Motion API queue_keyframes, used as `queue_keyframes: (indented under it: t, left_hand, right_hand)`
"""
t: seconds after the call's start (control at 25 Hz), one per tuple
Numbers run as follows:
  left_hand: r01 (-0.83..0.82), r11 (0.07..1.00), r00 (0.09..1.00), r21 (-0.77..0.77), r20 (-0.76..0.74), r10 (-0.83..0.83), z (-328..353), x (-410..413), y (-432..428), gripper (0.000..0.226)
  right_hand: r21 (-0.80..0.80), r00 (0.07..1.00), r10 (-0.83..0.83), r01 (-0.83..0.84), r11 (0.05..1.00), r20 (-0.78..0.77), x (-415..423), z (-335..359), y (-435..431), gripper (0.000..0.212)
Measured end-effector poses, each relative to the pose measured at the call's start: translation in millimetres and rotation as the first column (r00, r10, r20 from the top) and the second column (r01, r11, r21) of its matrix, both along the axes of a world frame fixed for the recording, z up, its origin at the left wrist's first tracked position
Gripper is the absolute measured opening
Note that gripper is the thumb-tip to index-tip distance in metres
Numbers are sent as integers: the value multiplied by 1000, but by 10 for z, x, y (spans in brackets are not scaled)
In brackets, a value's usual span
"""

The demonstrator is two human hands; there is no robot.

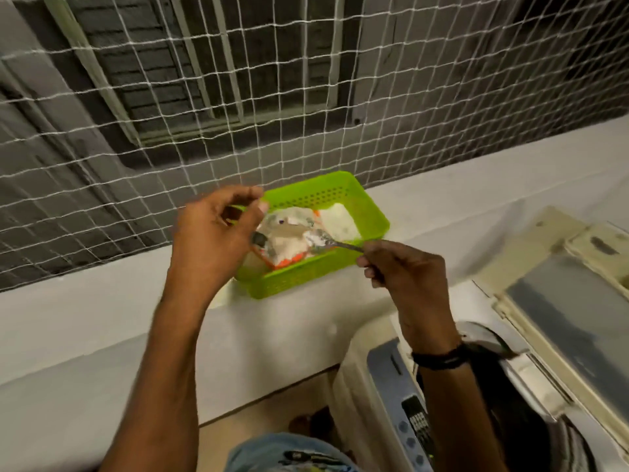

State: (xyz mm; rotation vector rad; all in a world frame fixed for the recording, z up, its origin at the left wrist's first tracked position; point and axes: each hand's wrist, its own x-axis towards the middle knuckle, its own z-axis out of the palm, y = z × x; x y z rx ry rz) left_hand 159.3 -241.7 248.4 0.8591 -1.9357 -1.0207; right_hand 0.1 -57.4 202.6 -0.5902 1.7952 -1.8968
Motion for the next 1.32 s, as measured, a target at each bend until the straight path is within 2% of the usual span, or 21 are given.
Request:
queue_keyframes:
  t: [0.08, 0.16, 0.24, 0.32, 0.44, 0.72, 0.84, 0.92, 1.0, 1.12, 1.2, 1.32]
  left_hand:
    - [21, 997, 979, -73, 203, -6, -143, 5, -232, 12]
    - [55, 995, 964, -79, 264, -33, -256, -48, -347, 13]
    - [77, 994, 961, -74, 273, -54, -322, -102, -416, 13]
    - [105, 991, 959, -82, 271, -79, -375, -151, -482, 13]
    - [125, 987, 952, -99, 294, -91, -414, -206, -558, 14]
    - [170, 976, 948, -138, 295, -123, -487, -193, -653, 14]
    - [169, 975, 948, -146, 296, -120, -500, -186, -670, 14]
    - [156, 977, 955, -148, 276, -111, -487, -187, -668, 13]
    - [148, 980, 962, -136, 249, -110, -466, -179, -665, 12]
    - [131, 981, 966, -139, 239, -95, -433, -168, -676, 12]
    - [119, 982, 966, -149, 248, -79, -411, -167, -678, 12]
    - [117, 982, 966, -148, 246, -78, -379, -174, -651, 12]
  right_hand:
    - [153, 941, 46, 6, 988, -335, -32, 10, -264, 18]
    - [284, 763, 129, 74, 956, -633, -80, 10, -471, 18]
    - [416, 627, 221, 181, 891, -747, -126, 24, -687, 21]
    - [541, 572, 309, 293, 788, -760, -161, 37, -909, 20]
    - [619, 567, 401, 263, 740, -720, -152, 12, -1128, 20]
    - [693, 762, 418, 55, 719, -495, -183, 47, -1129, 13]
    - [734, 875, 391, -62, 676, -286, -239, 90, -1187, 12]
    - [753, 921, 340, -86, 653, -189, -277, 100, -1252, 19]
    - [757, 936, 303, -66, 651, -179, -313, 130, -1224, 26]
    - [670, 945, 268, -79, 739, -185, -379, 244, -1046, 18]
    - [550, 974, 207, -125, 826, -90, -433, 285, -910, 21]
    - [450, 988, 154, -149, 880, 28, -458, 281, -771, 21]
